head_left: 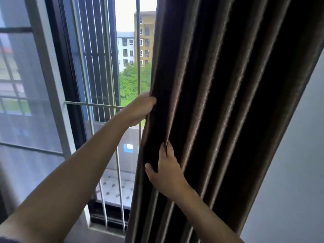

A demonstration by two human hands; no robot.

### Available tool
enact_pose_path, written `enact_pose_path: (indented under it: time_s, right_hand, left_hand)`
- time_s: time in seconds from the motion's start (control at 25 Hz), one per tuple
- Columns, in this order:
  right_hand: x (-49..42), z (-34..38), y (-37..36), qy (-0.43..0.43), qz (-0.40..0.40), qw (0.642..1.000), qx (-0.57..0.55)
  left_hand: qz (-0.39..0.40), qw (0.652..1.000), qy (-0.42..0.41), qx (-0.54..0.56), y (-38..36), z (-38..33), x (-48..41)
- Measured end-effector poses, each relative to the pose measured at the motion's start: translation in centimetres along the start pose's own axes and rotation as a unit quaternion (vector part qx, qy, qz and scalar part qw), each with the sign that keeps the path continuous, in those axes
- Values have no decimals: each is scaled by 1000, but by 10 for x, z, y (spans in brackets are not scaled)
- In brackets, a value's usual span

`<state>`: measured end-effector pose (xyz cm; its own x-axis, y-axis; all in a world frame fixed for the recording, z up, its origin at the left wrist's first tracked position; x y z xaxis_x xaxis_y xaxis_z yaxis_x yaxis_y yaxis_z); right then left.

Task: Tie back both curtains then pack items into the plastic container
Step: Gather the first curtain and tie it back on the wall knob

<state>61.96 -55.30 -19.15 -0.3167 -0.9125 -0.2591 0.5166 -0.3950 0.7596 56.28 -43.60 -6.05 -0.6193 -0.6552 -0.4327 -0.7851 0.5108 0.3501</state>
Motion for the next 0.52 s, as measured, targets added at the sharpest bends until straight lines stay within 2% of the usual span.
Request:
enact_pose_path:
  time_s: [0.12, 0.24, 0.44, 0.52]
  right_hand:
    - [11, -7, -18, 38, 18, 999, -7]
    - [12, -14, -22, 50, 11, 999, -12]
    - [21, -29, -9, 54, -15, 998, 12]
    - [31, -38, 1, 50, 1, 998, 36]
  left_hand:
    - [89, 995, 25, -26, -9, -6, 8]
    - [110, 993, 15, -36, -19, -14, 10]
    - [167, 983, 30, 67, -52, -27, 19]
    - [147, 989, -6, 9, -68, -18, 13]
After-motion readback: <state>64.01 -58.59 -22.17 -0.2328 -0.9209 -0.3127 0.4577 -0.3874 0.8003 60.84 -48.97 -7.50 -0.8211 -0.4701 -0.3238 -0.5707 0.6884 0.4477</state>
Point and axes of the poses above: each hand's wrist, its own x-axis away from the middle knuckle, its own y-axis out of the back of the hand, z = x × y, the point moved 1 cm from there along -x, towards the middle knuckle, and after that the axes turned 5 degrees about -y, right-handed, at the moved point
